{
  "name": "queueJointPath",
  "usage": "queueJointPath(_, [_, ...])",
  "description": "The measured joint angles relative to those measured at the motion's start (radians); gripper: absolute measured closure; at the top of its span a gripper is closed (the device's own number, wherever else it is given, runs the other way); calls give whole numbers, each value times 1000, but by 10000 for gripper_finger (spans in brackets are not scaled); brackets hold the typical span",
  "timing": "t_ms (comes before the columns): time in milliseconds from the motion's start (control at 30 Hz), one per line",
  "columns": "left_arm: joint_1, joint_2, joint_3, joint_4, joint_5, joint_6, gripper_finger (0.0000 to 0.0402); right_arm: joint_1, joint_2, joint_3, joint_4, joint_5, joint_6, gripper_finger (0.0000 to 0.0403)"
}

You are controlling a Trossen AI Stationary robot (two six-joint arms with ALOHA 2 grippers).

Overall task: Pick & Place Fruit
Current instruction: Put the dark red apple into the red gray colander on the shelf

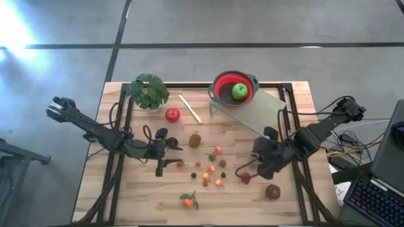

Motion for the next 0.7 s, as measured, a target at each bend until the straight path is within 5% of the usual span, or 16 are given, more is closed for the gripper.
queueJointPath(267, [0,0,0,0,0,0,204,84,1,-106,48,29,140,272])
queueJointPath(700, [0,0,0,0,0,-2,204,135,2,-346,407,19,92,191])
